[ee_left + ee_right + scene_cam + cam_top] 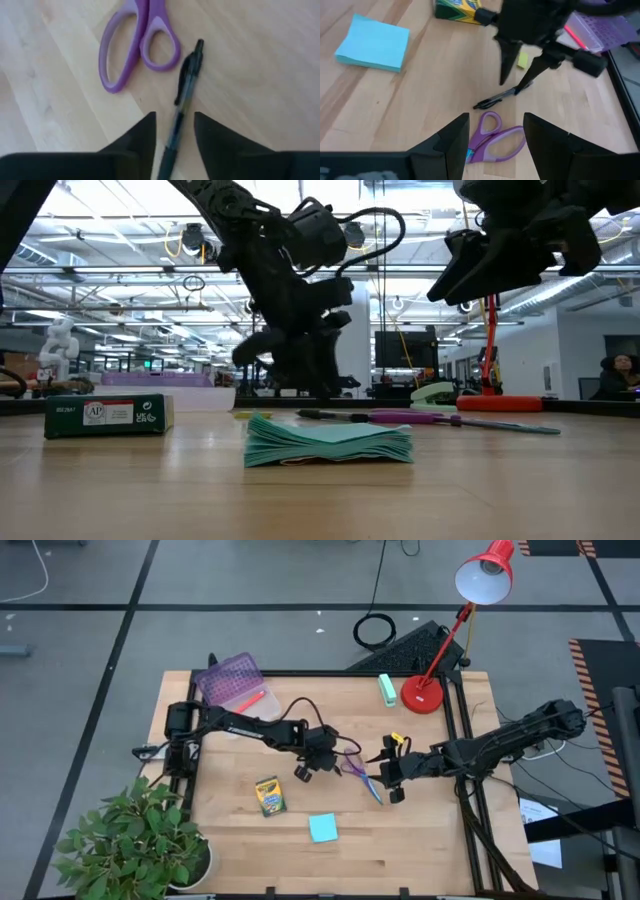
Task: Pack school essentials
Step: Put the black pen into the purple supply box
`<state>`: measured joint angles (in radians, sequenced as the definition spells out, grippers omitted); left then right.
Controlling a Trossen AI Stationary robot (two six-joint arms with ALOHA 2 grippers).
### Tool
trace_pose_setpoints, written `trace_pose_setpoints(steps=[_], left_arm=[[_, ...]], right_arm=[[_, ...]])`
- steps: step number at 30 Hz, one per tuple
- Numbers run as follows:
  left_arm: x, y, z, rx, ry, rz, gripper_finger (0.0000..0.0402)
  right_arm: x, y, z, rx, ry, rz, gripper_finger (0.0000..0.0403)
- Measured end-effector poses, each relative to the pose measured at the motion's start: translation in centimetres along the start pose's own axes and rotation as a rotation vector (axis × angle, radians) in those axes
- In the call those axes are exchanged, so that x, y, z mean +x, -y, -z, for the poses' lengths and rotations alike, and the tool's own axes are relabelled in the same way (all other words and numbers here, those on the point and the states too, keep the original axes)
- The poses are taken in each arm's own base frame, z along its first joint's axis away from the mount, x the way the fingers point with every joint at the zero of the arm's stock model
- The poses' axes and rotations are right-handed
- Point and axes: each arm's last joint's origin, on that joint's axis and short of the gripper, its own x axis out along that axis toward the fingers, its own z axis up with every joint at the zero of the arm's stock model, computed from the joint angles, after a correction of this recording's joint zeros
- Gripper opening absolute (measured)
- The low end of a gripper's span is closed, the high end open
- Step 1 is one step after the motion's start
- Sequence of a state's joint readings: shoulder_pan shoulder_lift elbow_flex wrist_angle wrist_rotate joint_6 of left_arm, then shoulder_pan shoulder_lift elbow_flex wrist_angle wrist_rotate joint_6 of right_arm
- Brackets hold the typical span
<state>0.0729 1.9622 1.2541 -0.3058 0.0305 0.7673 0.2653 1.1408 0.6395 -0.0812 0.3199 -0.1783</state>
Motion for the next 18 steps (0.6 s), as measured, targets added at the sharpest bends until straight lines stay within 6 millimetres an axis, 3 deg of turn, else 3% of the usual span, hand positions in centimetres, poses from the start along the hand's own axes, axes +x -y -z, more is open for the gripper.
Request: trace_pose_setpoints(steps=[5, 8, 12, 18], left_arm=[[1.0, -0.2, 0.3, 0.007, -0.001, -0.009, 0.0192], [1.4, -0.3, 0.9, -0.02, -0.003, 0.017, 0.0202], [1.6, -0.7, 1.6, -0.073, 0.013, 0.064, 0.0183], [2.1, -1.0, 2.5, -0.124, 0.035, 0.133, 0.0116]], right_arm=[[0.1, 0.5, 0.1, -0.004, -0.004, 0.014, 0.018], [0.2, 0.7, 0.1, -0.001, -0.005, 0.021, 0.018], [0.2, 0.7, 0.1, -0.006, -0.008, 0.02, 0.018], [0.2, 0.7, 0.1, -0.014, -0.009, 0.023, 0.018]])
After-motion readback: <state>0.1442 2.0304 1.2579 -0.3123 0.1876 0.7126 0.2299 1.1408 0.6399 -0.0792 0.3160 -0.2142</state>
